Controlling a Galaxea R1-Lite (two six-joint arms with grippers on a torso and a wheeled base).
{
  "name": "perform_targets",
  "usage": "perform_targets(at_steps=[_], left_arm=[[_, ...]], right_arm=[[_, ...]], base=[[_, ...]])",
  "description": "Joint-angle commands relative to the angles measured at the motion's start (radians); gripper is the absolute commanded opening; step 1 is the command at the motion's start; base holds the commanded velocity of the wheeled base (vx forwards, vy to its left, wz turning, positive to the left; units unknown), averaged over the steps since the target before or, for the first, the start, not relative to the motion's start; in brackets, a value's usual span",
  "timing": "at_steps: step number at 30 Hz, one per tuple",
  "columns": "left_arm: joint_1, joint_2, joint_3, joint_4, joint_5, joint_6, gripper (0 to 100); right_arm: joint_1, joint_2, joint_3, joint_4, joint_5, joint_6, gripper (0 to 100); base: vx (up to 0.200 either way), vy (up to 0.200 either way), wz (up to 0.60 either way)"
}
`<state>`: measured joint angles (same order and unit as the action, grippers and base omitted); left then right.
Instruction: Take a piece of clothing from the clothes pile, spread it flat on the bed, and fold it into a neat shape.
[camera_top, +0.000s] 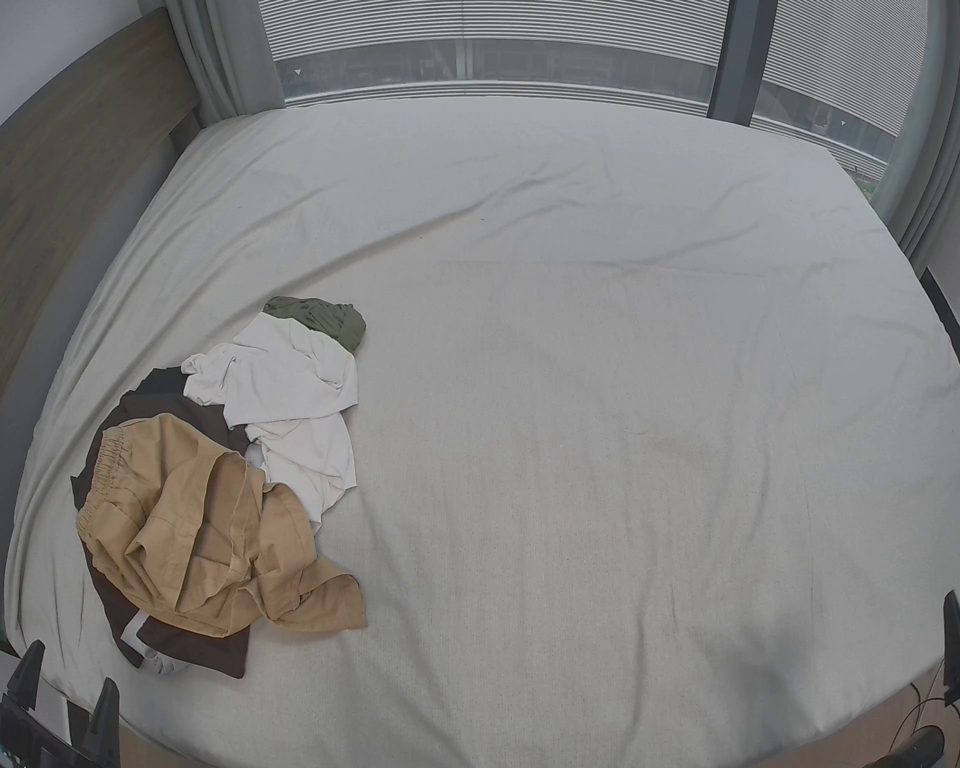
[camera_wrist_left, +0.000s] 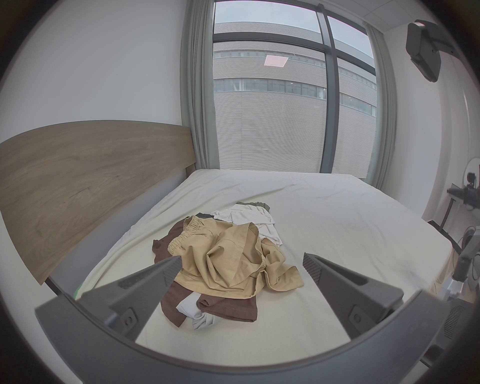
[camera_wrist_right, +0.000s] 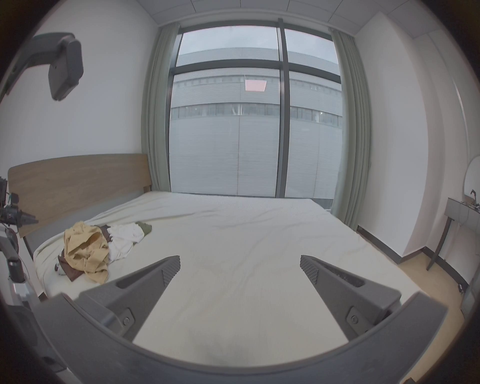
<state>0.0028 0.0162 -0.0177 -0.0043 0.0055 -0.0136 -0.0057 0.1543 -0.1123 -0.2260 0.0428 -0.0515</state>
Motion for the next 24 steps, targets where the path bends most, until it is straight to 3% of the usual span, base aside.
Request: perform_targets(at_steps=[1, 7, 24], left_arm=[[0.000, -0.016, 0.018, 0.000, 0.001, 0.000, 100], [0.000, -0.016, 0.018, 0.000, 0.001, -0.003, 100], [0.000, -0.016, 0.018, 0.000, 0.001, -0.003, 100]], right_arm=[[0.024, 0.288, -0.063, -0.133, 0.014, -0.001, 100], [0.047, 0.450, -0.178, -0.145, 0.019, 0.010, 100], [0.257, 0.875, -0.491, -0.153, 0.017, 0.153, 100]], base=[[0.000, 0.000, 0.00], [0.000, 0.000, 0.00], [0.000, 0.000, 0.00]])
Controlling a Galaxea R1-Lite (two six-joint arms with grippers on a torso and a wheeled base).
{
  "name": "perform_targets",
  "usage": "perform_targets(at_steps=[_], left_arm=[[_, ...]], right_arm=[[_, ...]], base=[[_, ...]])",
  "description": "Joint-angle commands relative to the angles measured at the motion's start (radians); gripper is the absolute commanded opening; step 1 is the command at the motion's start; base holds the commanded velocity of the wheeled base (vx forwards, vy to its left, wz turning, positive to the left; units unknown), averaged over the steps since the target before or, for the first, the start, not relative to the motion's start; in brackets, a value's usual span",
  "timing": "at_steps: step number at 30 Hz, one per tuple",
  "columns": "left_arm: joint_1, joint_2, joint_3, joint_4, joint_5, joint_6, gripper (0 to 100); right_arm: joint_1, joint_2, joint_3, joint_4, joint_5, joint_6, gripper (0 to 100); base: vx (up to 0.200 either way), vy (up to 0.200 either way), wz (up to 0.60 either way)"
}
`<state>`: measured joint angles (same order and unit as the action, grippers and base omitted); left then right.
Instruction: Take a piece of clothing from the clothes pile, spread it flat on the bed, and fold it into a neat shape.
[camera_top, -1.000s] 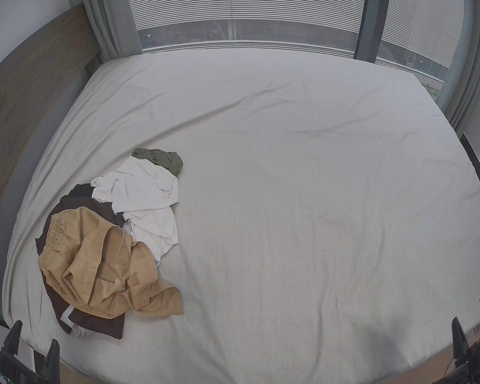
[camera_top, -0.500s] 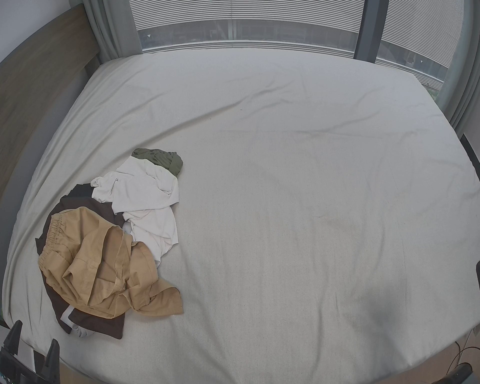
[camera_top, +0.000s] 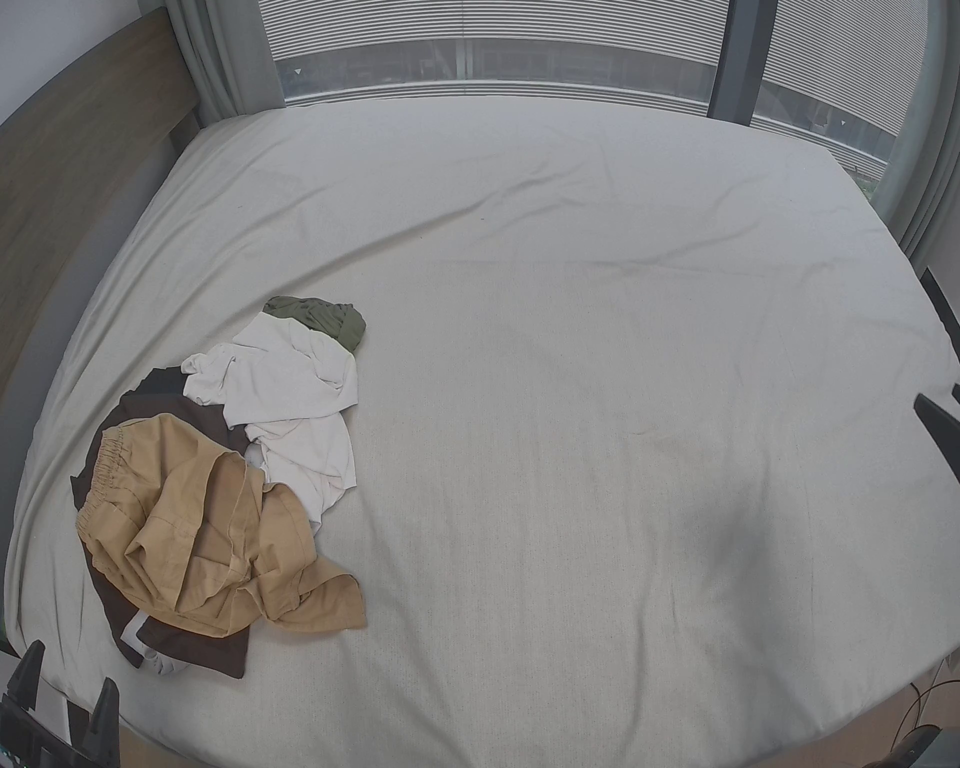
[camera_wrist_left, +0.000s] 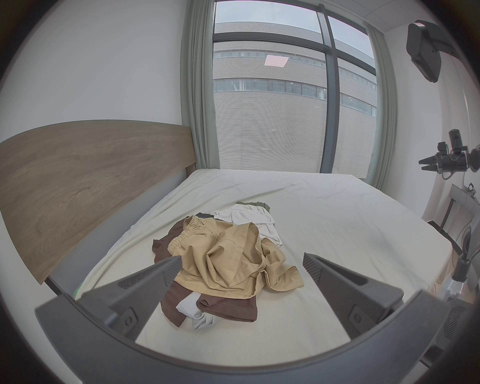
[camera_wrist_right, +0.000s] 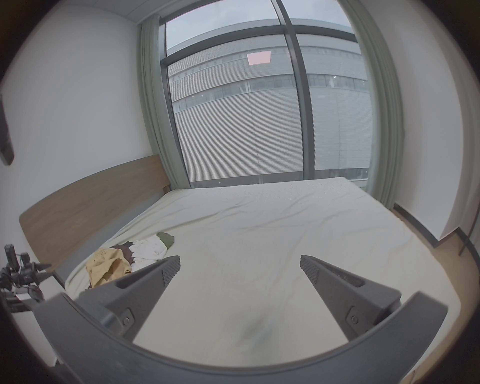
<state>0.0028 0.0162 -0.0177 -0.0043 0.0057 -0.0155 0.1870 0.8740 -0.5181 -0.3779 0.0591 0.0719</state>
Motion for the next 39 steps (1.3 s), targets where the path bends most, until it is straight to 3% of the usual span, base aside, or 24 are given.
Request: perform_targets(at_steps=[1, 4, 5, 8, 13, 29, 39], left_arm=[[0.000, -0.016, 0.018, 0.000, 0.000, -0.001, 100], [0.000, -0.016, 0.018, 0.000, 0.000, -0.001, 100], [0.000, -0.016, 0.018, 0.000, 0.000, -0.001, 100], [0.000, -0.016, 0.018, 0.000, 0.000, -0.003, 100], [0.000, -0.016, 0.018, 0.000, 0.000, -0.007, 100], [0.000, -0.016, 0.018, -0.002, 0.000, -0.006, 100], [0.000, -0.016, 0.018, 0.000, 0.000, -0.006, 100]], right_arm=[[0.091, 0.192, -0.115, -0.001, 0.002, 0.057, 100], [0.131, 0.235, -0.140, -0.001, 0.002, 0.078, 100], [0.184, 0.275, -0.160, -0.003, 0.001, 0.095, 100], [0.246, 0.335, -0.178, -0.024, 0.001, 0.129, 100], [0.308, 0.421, -0.192, -0.075, 0.001, 0.167, 100], [0.442, 0.674, -0.247, -0.245, 0.039, 0.262, 100], [0.520, 0.786, -0.284, -0.250, 0.039, 0.270, 100]], base=[[0.000, 0.000, 0.00], [0.000, 0.000, 0.00], [0.000, 0.000, 0.00], [0.000, 0.000, 0.00], [0.000, 0.000, 0.00], [0.000, 0.000, 0.00], [0.000, 0.000, 0.00]])
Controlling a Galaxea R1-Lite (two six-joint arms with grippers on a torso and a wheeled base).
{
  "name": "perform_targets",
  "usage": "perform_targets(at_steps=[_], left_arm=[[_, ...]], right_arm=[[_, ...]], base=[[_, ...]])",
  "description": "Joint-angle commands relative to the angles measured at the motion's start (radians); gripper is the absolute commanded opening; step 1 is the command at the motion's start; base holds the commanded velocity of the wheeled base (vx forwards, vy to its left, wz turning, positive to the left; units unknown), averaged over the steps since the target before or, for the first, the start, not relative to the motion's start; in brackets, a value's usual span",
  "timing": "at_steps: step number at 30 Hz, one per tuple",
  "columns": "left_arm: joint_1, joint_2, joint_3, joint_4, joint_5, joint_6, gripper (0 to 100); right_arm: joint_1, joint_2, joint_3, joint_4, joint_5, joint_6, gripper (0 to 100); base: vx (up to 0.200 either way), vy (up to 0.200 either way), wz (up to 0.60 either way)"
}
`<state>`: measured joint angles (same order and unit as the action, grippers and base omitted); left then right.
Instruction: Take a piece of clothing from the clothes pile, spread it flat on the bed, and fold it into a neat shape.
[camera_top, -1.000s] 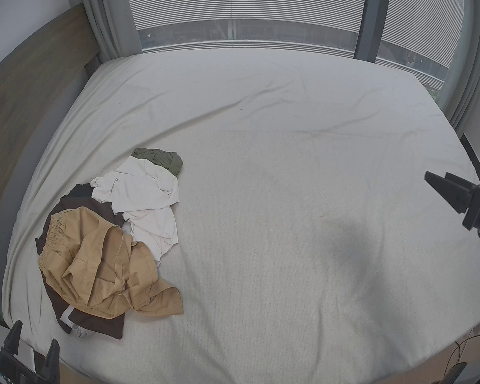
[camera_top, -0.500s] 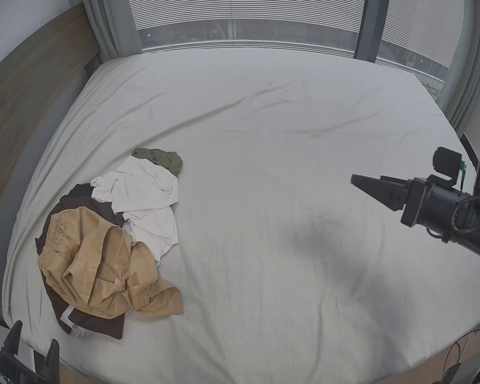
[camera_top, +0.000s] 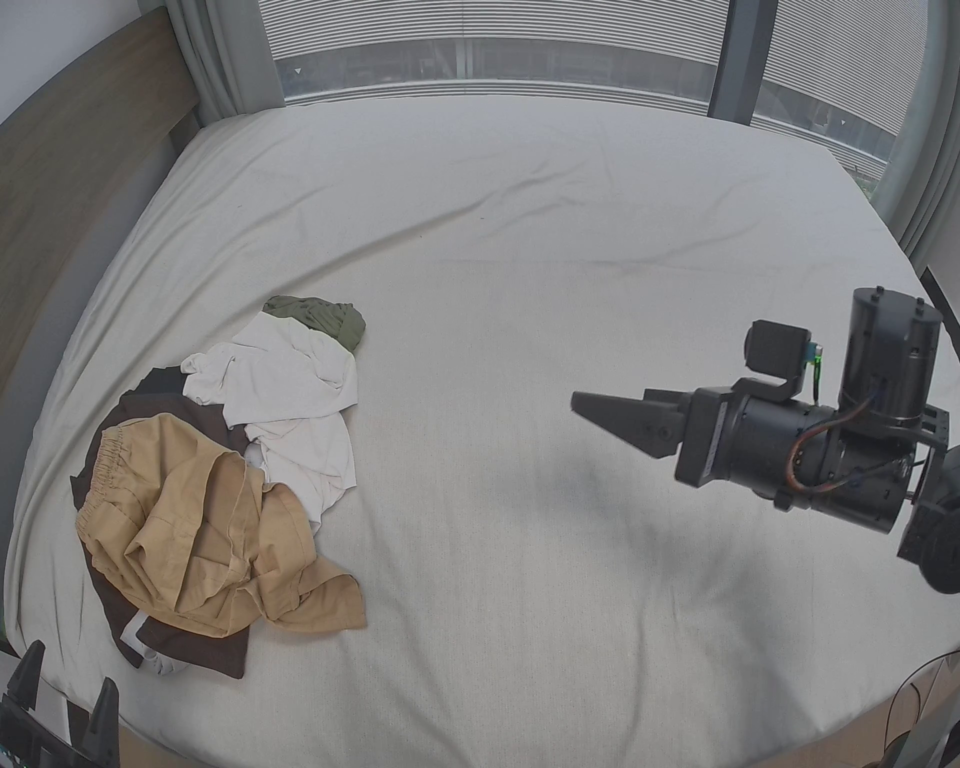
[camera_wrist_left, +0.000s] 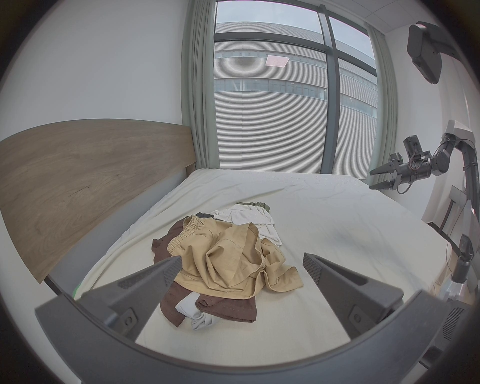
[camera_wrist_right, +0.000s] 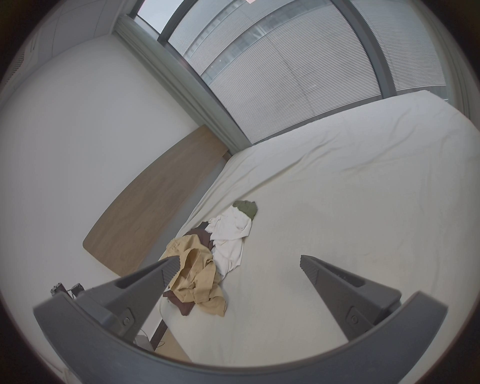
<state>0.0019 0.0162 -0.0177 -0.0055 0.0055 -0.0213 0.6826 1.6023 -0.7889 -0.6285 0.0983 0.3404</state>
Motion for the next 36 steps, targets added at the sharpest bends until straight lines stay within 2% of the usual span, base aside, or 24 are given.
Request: perform_targets(at_steps=[1, 24, 36], left_arm=[[0.001, -0.016, 0.018, -0.001, 0.001, 0.000, 100], [0.000, -0.016, 0.018, -0.001, 0.001, 0.000, 100], [0.001, -0.016, 0.018, -0.001, 0.001, 0.000, 100]], right_arm=[[0.029, 0.077, -0.019, 0.001, 0.000, 0.002, 100], [0.152, 0.429, -0.184, 0.000, -0.011, 0.011, 100], [0.203, 0.550, -0.271, 0.003, -0.011, 0.080, 100]], base=[[0.000, 0.000, 0.00], [0.000, 0.000, 0.00], [0.000, 0.000, 0.00]])
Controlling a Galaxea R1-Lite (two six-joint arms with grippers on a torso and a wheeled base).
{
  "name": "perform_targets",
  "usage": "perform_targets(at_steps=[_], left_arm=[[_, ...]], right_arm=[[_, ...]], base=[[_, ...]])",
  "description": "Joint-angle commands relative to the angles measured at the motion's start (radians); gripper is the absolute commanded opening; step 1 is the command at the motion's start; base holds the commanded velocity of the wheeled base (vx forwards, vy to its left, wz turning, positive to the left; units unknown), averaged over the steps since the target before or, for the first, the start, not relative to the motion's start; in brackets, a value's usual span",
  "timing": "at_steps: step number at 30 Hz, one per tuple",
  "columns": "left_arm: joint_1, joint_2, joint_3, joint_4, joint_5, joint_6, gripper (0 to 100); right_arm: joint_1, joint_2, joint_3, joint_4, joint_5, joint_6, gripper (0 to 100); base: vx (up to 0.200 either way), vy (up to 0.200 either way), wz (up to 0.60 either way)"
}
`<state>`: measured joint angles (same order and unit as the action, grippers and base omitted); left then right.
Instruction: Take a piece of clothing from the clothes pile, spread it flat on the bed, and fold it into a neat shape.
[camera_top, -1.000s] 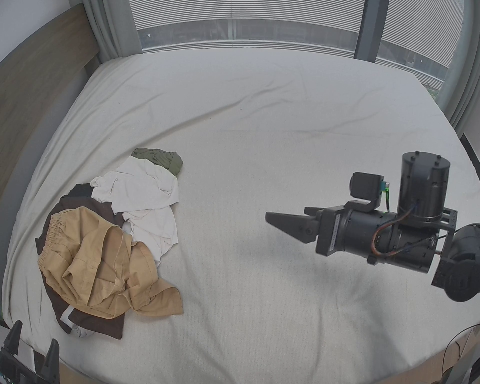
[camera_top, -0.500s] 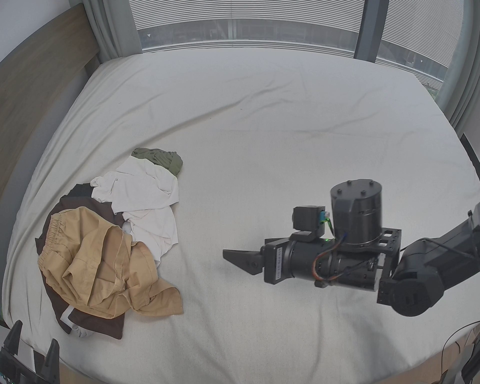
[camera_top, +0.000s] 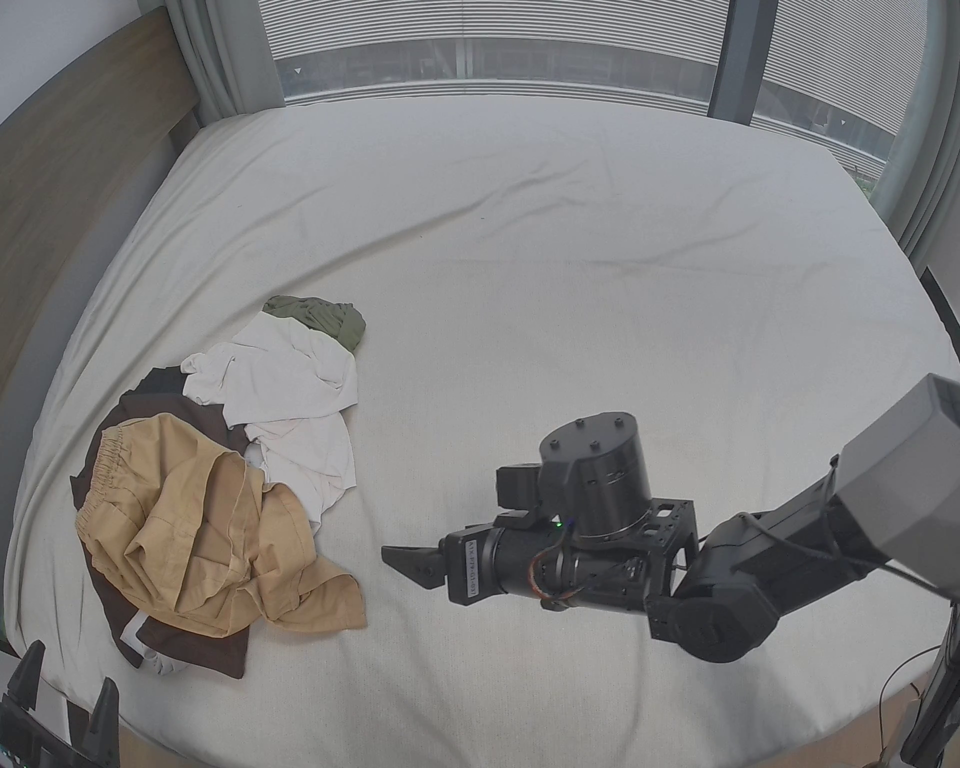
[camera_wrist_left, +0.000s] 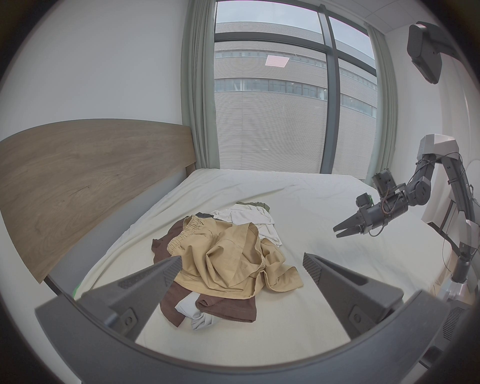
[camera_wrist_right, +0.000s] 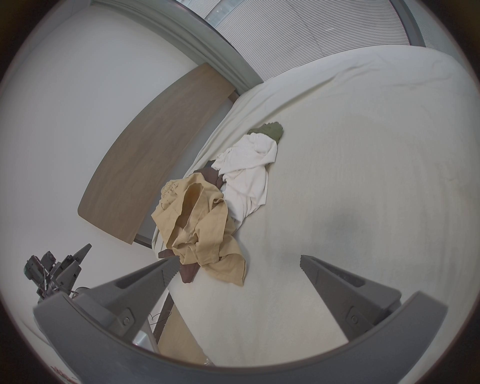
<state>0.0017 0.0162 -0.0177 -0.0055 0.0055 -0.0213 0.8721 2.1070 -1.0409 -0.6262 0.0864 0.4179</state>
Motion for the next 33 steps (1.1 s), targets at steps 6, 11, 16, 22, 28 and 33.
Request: perform_targets(at_steps=[6, 11, 16, 22, 28, 33], left_arm=[[0.001, -0.016, 0.018, -0.001, 0.001, 0.000, 100], [0.000, -0.016, 0.018, -0.001, 0.001, 0.000, 100], [0.000, -0.016, 0.018, -0.001, 0.001, 0.000, 100], [0.000, -0.016, 0.018, -0.001, 0.001, 0.000, 100], [0.000, -0.016, 0.018, -0.001, 0.001, 0.000, 100], [0.000, -0.016, 0.018, -0.001, 0.001, 0.000, 100]], right_arm=[[0.036, 0.131, -0.091, 0.003, 0.003, 0.078, 100], [0.050, 0.171, -0.119, 0.002, 0.003, 0.096, 100], [0.061, 0.215, -0.148, 0.006, 0.001, 0.099, 100], [0.076, 0.271, -0.196, 0.010, 0.001, 0.102, 100], [0.090, 0.326, -0.249, 0.019, 0.000, 0.117, 100], [0.103, 0.355, -0.295, 0.040, 0.000, 0.139, 100]], base=[[0.000, 0.000, 0.00], [0.000, 0.000, 0.00], [0.000, 0.000, 0.00], [0.000, 0.000, 0.00], [0.000, 0.000, 0.00], [0.000, 0.000, 0.00]])
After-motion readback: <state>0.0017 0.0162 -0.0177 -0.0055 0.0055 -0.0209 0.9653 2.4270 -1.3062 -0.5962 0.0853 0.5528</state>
